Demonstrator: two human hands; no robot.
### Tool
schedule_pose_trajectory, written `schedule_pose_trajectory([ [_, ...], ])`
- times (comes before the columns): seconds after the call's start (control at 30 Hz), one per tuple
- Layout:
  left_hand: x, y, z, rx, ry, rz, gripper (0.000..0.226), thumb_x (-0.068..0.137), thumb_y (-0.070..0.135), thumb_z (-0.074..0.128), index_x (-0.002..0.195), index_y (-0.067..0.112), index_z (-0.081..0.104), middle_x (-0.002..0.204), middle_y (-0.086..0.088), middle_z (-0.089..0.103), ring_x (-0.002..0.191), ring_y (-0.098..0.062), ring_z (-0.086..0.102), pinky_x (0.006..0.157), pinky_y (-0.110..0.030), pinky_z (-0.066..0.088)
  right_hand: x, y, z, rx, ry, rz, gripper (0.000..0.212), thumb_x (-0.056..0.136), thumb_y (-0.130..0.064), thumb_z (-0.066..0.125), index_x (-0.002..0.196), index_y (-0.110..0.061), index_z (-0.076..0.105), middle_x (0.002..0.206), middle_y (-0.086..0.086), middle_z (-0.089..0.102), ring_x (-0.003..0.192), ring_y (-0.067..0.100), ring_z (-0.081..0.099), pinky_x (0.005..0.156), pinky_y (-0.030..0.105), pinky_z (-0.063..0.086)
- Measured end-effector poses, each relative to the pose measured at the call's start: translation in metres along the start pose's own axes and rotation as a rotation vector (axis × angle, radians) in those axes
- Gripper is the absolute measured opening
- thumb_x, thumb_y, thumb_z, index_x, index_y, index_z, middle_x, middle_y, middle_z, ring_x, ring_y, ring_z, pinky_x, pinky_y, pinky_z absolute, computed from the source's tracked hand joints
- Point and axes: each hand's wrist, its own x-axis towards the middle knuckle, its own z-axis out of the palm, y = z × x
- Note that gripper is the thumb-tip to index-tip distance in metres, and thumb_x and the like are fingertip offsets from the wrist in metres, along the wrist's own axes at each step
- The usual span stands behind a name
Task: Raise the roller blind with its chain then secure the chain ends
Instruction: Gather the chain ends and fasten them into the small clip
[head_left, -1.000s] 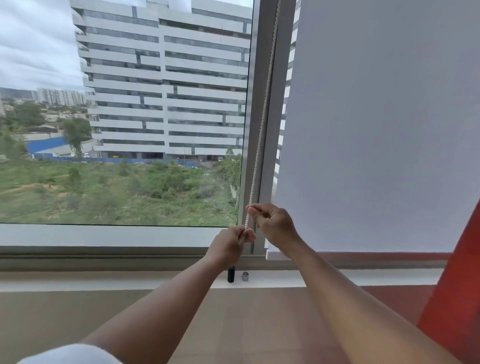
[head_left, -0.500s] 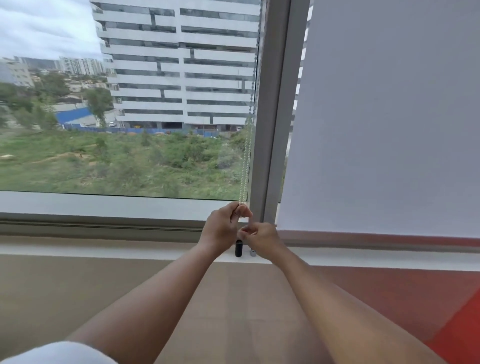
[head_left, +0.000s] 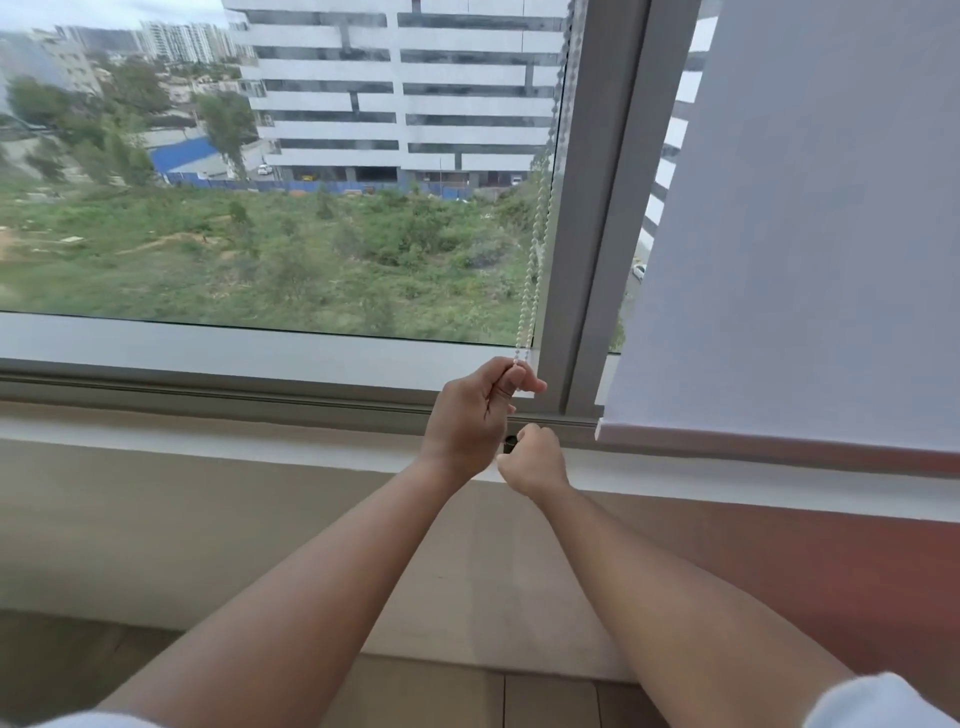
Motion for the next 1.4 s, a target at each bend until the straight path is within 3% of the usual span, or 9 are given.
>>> schedule_pose_trajectory([
  [0.13,0.006,-0.009,-0.003,-0.031,0.035,0.001,0.03,0.106,0.031,0.043,0.096,0.018,0.068,0.093,0.022,0.075,0.095,-0.008,0.07,0.07,-0.034,0.061,0.019,0.003,0.007,0.073,0.07,0.091,0.038,0.087,-0.017,0.064,0.121,-0.006,0.052,0.129,0.014,0.048,0.117,0.033,0.054,0.092,0.043,0.051],
  [0.27,0.012,-0.016,-0.007,-0.069,0.047,0.007,0.03,0.105,0.031,0.045,0.094,0.019,0.07,0.091,0.02,0.075,0.097,-0.006,0.07,0.067,-0.026,0.059,0.034,0.008,0.016,0.076,0.039,0.045,0.046,0.087,-0.015,0.066,0.13,-0.008,0.054,0.135,0.013,0.045,0.12,0.031,0.053,0.095,0.039,0.05],
  [0.47,0.015,-0.021,-0.01,-0.082,0.062,0.026,0.028,0.105,0.029,0.047,0.094,0.019,0.071,0.092,0.016,0.076,0.097,-0.006,0.07,0.065,-0.025,0.059,0.042,0.013,0.027,0.045,0.023,-0.015,0.032,0.083,-0.004,0.06,0.115,-0.011,0.065,0.122,0.012,0.055,0.104,0.03,0.057,0.079,0.029,0.046],
  [0.6,0.015,-0.02,-0.01,-0.087,0.044,0.038,0.027,0.104,0.032,0.047,0.093,0.026,0.07,0.093,0.014,0.077,0.097,-0.011,0.07,0.066,-0.028,0.059,0.042,0.016,0.029,0.039,0.028,-0.035,0.025,0.081,0.001,0.054,0.098,-0.015,0.061,0.102,0.009,0.061,0.085,0.028,0.055,0.069,0.033,0.051],
  [0.8,0.016,-0.016,-0.012,-0.086,0.003,-0.005,0.026,0.103,0.036,0.047,0.091,0.034,0.069,0.093,0.017,0.076,0.093,-0.015,0.072,0.067,-0.027,0.058,0.033,0.016,0.027,0.09,0.019,-0.046,0.021,0.084,-0.011,0.062,0.104,-0.018,0.06,0.098,0.003,0.058,0.088,0.027,0.058,0.073,0.034,0.051],
  [0.93,0.016,-0.01,-0.017,-0.035,-0.012,-0.059,0.028,0.103,0.039,0.047,0.089,0.034,0.07,0.094,0.014,0.077,0.087,-0.02,0.072,0.073,-0.041,0.06,0.024,0.006,0.017,0.221,-0.03,-0.074,0.024,0.081,-0.015,0.067,0.103,-0.015,0.057,0.105,0.005,0.062,0.092,0.027,0.061,0.085,0.043,0.054],
  [1.07,0.014,-0.002,-0.02,-0.05,-0.041,-0.085,0.028,0.104,0.034,0.048,0.091,0.029,0.072,0.094,0.012,0.077,0.095,-0.008,0.072,0.073,-0.035,0.06,0.011,0.0,0.003,0.276,-0.053,-0.149,0.024,0.081,-0.019,0.069,0.099,-0.012,0.054,0.078,-0.008,0.06,0.076,0.019,0.057,0.078,0.043,0.053],
  [1.23,0.016,0.012,-0.019,-0.149,-0.07,-0.192,0.023,0.104,0.02,0.049,0.1,0.022,0.072,0.1,0.005,0.078,0.1,-0.001,0.071,0.072,-0.022,0.057,-0.005,-0.011,-0.022,0.373,-0.147,-0.184,0.021,0.088,-0.013,0.062,0.1,-0.008,0.045,0.086,0.006,0.054,0.069,0.023,0.06,0.076,0.053,0.061],
  [1.4,0.018,0.023,-0.022,-0.141,-0.089,-0.195,0.023,0.102,0.018,0.054,0.096,0.029,0.073,0.101,0.004,0.078,0.099,-0.003,0.071,0.086,-0.035,0.06,-0.017,-0.023,-0.047,0.456,-0.086,-0.262,0.025,0.088,-0.012,0.067,0.103,-0.007,0.049,0.095,0.01,0.055,0.073,0.017,0.063,0.065,0.042,0.064],
])
